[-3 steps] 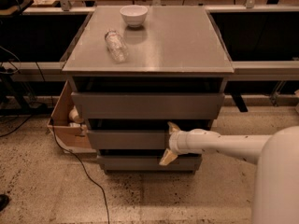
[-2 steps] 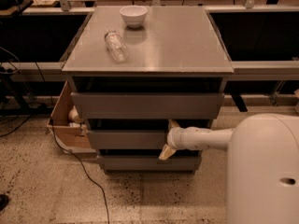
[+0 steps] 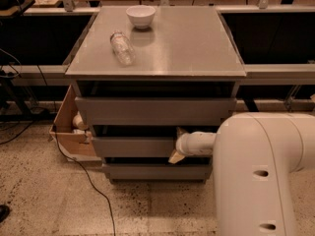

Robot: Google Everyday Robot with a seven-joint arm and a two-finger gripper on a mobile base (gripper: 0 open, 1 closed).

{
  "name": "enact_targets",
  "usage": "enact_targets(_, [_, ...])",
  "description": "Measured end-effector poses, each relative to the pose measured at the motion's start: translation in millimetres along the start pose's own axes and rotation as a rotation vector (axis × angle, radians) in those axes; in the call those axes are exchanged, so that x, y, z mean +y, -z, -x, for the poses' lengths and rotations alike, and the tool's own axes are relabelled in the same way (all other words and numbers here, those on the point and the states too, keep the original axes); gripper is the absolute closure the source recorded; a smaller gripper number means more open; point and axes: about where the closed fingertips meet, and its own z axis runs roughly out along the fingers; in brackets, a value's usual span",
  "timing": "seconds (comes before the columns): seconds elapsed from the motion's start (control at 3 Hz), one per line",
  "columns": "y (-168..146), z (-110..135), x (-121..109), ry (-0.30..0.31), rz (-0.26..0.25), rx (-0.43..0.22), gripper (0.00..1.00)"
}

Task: Open middle drawer

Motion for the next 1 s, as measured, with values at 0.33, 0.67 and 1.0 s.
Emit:
enact_targets(0.33, [-0.6,-12.6,19.7,-0.018,0.042,0.027,0.46])
enact_targets(0.67, [9.9,-16.4,30.4,-0.029,0.065,0.040,0.28])
enact_targets(1.0, [12.3,-15.1,28.9,-0.029,0.065,0.040,0.04])
